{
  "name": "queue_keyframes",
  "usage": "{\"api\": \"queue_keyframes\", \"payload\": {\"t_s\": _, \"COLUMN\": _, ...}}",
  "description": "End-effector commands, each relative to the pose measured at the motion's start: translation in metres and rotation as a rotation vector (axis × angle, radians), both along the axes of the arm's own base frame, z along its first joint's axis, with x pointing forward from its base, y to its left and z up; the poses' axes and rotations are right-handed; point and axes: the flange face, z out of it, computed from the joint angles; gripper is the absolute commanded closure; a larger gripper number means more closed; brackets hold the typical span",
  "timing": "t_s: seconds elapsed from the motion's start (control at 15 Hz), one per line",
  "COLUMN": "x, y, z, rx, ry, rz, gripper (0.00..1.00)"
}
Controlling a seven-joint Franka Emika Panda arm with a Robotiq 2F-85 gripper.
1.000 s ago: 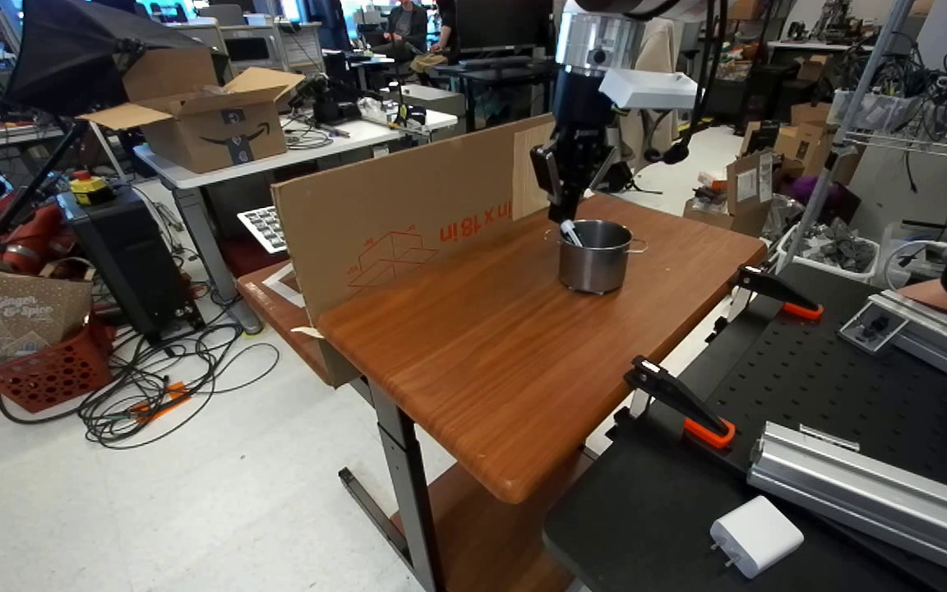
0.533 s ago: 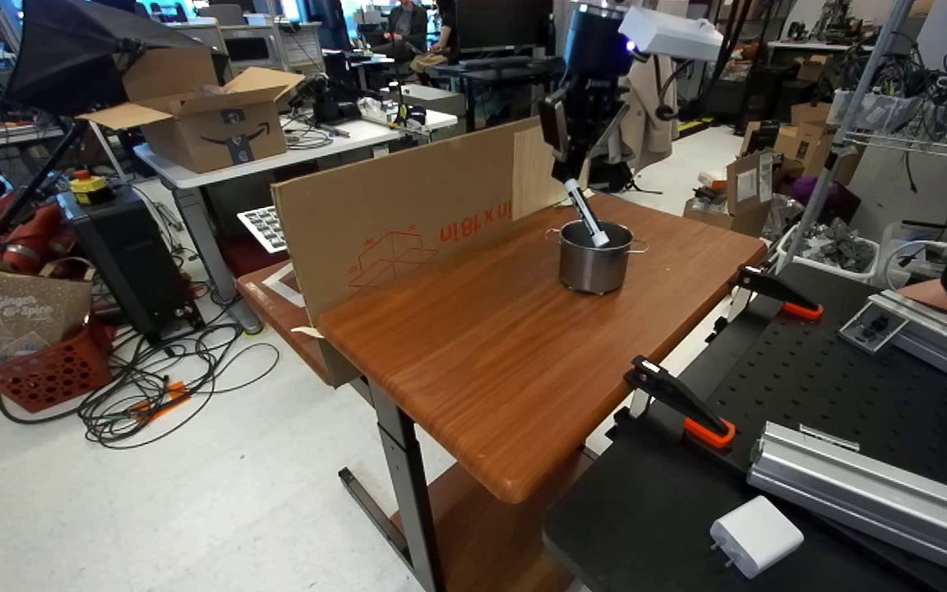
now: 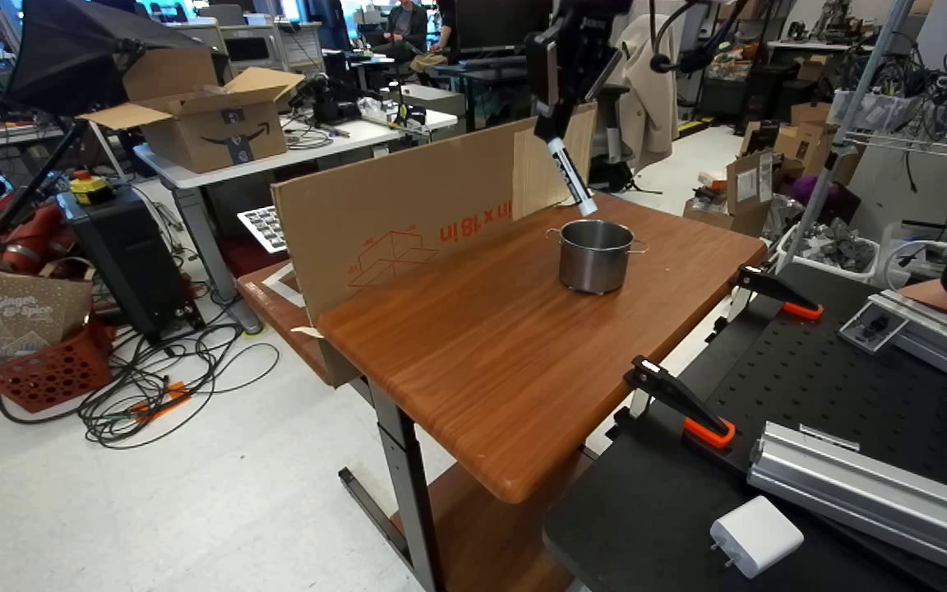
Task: Put the marker in the pot on the table
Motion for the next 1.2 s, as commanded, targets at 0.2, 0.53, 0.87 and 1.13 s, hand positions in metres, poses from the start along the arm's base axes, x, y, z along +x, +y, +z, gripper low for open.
{"api": "queue_keyframes", "payload": {"t_s": 0.2, "x": -0.001, "y": 0.059, "z": -0.029, "rx": -0.014, "ry": 0.056, "rz": 0.167, "gripper": 0.95}}
{"api": "queue_keyframes", "payload": {"t_s": 0.53, "x": 0.01, "y": 0.084, "z": -0.071, "rx": -0.051, "ry": 0.12, "rz": 0.244, "gripper": 0.95}}
{"api": "queue_keyframes", "payload": {"t_s": 0.87, "x": 0.03, "y": 0.096, "z": -0.111, "rx": -0.093, "ry": 0.162, "rz": 0.306, "gripper": 0.95}}
{"api": "queue_keyframes", "payload": {"t_s": 1.13, "x": 0.043, "y": 0.106, "z": -0.139, "rx": -0.122, "ry": 0.183, "rz": 0.35, "gripper": 0.95}}
